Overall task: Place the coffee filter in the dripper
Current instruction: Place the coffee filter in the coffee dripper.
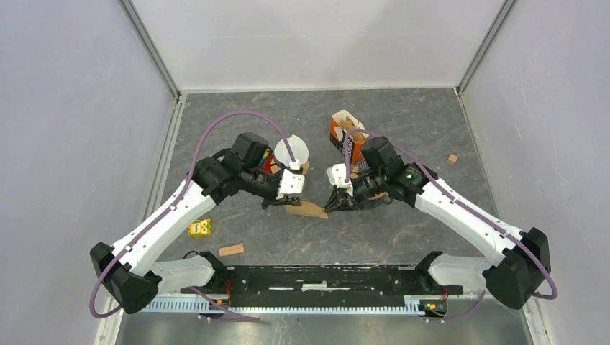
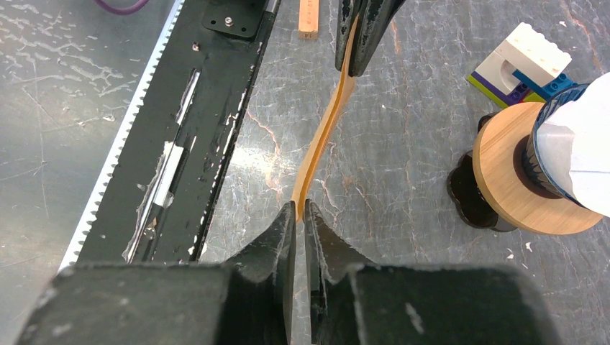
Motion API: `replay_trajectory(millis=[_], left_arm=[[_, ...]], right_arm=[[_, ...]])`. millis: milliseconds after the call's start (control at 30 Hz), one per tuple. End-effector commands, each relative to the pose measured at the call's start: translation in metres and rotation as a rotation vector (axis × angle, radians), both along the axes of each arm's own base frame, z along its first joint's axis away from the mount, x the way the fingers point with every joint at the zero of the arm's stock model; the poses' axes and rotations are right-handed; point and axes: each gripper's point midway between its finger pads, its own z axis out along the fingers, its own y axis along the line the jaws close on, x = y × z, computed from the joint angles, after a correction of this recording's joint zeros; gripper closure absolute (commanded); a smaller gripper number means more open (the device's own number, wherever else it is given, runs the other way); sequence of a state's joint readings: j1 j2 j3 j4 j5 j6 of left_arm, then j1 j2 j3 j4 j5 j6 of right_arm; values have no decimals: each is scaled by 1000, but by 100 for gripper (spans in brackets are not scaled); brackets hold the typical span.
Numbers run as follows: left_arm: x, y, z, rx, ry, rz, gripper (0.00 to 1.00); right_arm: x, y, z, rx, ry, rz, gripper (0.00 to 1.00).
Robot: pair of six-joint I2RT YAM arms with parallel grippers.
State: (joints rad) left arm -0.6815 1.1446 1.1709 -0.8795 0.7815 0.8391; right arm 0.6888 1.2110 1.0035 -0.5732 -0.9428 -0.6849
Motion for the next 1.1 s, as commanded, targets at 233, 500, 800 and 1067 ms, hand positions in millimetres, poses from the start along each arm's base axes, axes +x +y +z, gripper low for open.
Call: replay_trajectory(millis=[233, 500, 800, 1067], left_arm=[[2, -5, 4, -32, -44, -30, 98], [1, -6, 6, -37, -43, -36, 98], [1, -6, 5, -38, -41, -39, 98], [2, -7, 4, -41, -39, -32, 98]], right_arm=[[2, 4, 7, 28, -9, 4, 90], [3, 6, 5, 29, 6, 8, 91], [3, 6, 3, 29, 15, 7, 91], [2, 8, 1, 32, 32, 13, 89]])
